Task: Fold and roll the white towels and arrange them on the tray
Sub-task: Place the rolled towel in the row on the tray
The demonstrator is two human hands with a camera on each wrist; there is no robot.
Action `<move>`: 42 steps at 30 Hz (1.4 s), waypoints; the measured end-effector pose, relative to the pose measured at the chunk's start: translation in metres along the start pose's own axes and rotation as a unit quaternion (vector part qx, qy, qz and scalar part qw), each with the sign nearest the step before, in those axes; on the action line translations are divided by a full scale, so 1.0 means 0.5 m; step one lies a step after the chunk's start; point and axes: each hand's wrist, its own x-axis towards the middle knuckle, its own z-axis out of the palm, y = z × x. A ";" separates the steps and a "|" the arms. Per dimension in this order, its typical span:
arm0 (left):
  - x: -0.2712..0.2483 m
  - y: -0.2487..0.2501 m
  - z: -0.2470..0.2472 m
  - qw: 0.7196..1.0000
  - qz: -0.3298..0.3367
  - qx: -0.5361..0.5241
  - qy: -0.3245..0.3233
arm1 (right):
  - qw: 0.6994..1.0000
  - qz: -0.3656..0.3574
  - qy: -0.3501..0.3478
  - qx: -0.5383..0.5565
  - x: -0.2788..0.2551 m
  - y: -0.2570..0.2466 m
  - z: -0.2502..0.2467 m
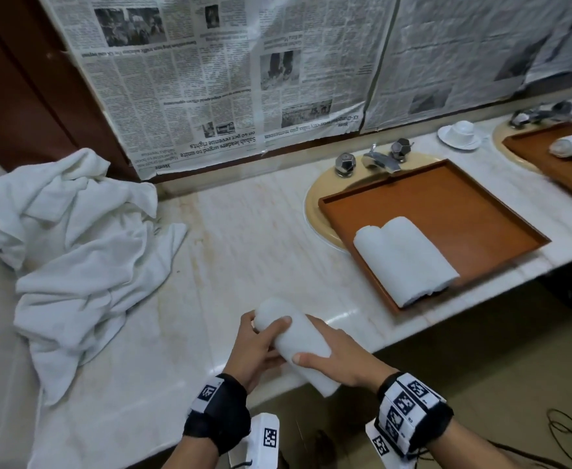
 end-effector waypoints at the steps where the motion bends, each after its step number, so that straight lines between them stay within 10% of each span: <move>1: 0.000 0.007 0.014 1.000 0.006 0.001 -0.025 | 1.000 0.003 0.009 0.017 -0.014 -0.002 -0.016; 13: 0.069 0.133 0.346 0.983 0.108 0.107 -0.107 | 0.965 -0.054 0.228 0.120 -0.155 0.069 -0.311; 19: 0.161 0.091 0.459 0.885 0.246 0.394 -0.038 | 0.932 -0.020 0.327 0.156 -0.151 0.185 -0.563; 27: 0.214 0.006 0.512 0.810 0.243 0.534 0.018 | 0.960 0.065 0.218 0.163 0.003 0.355 -0.655; 42: 0.228 -0.016 0.533 0.823 0.246 0.509 0.055 | 0.972 0.084 0.213 0.043 0.031 0.371 -0.623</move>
